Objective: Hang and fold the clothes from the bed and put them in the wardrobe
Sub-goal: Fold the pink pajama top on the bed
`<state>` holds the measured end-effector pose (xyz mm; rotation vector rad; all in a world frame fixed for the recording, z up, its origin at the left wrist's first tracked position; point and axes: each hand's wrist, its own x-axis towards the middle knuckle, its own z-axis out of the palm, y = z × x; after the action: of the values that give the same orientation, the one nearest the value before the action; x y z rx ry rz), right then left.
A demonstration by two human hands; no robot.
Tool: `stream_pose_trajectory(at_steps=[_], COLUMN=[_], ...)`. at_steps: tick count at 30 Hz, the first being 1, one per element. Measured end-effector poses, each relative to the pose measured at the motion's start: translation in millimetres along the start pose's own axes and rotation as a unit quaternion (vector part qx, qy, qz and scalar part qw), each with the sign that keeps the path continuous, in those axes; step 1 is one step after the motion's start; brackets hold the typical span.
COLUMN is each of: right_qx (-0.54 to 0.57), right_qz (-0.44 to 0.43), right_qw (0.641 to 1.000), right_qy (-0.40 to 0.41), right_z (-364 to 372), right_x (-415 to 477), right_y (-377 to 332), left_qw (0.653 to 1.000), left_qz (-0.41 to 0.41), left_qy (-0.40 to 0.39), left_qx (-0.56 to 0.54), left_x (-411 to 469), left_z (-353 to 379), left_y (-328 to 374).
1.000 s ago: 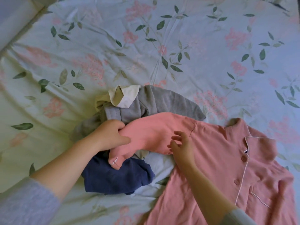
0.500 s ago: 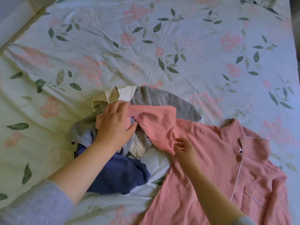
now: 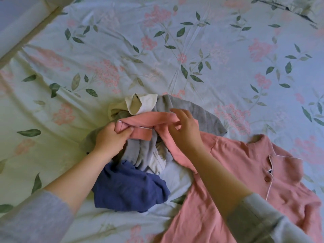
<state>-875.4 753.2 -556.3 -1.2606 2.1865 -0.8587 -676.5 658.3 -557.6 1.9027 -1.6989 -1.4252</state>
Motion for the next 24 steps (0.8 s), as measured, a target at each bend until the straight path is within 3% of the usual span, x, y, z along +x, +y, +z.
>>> stream_pose_trajectory(at_steps=[3, 6, 9, 12, 15, 17, 20, 22, 24], right_qx=[-0.079, -0.038, 0.049, 0.052, 0.007, 0.004, 0.012, 0.037, 0.149], right_qz=[0.006, 0.012, 0.01, 0.034, 0.092, 0.12, 0.176, 0.209, 0.248], right_qw=[0.992, 0.989, 0.991, 0.993, 0.996, 0.992, 0.984, 0.976, 0.952], right_qy=[-0.098, -0.144, -0.123, -0.105, -0.013, 0.044, 0.0, -0.054, -0.1], right_z=[0.8, 2.8, 5.7, 11.6, 20.0, 24.7, 32.7, 38.3, 42.9], right_x=[26.9, 37.7, 35.2, 31.8, 18.2, 3.0, -13.3, -16.4, -18.1], right_y=[-15.7, -24.9, -30.6, -31.2, -20.7, -11.3, 1.1, 6.7, 9.3], left_qw=[0.998, 0.981, 0.962, 0.958, 0.969, 0.975, 0.959, 0.931, 0.921], left_qz=[0.016, 0.004, 0.119, 0.212, 0.132, 0.099, 0.059, -0.013, 0.0], left_qy=[0.011, 0.01, 0.049, 0.089, 0.049, 0.077, 0.188, 0.184, 0.162], left_qx=[-0.067, -0.196, -0.24, -0.171, -0.202, -0.183, -0.204, -0.314, -0.354], left_x=[-0.3, -2.4, -2.9, -3.6, -1.0, -0.4, 5.9, 12.6, 17.7], left_z=[-1.8, -11.9, -29.7, -40.2, -39.8, -40.0, -46.1, -52.8, -58.7], left_y=[3.8, 7.5, 10.9, 18.7, 14.9, 11.5, 12.7, 20.4, 24.6])
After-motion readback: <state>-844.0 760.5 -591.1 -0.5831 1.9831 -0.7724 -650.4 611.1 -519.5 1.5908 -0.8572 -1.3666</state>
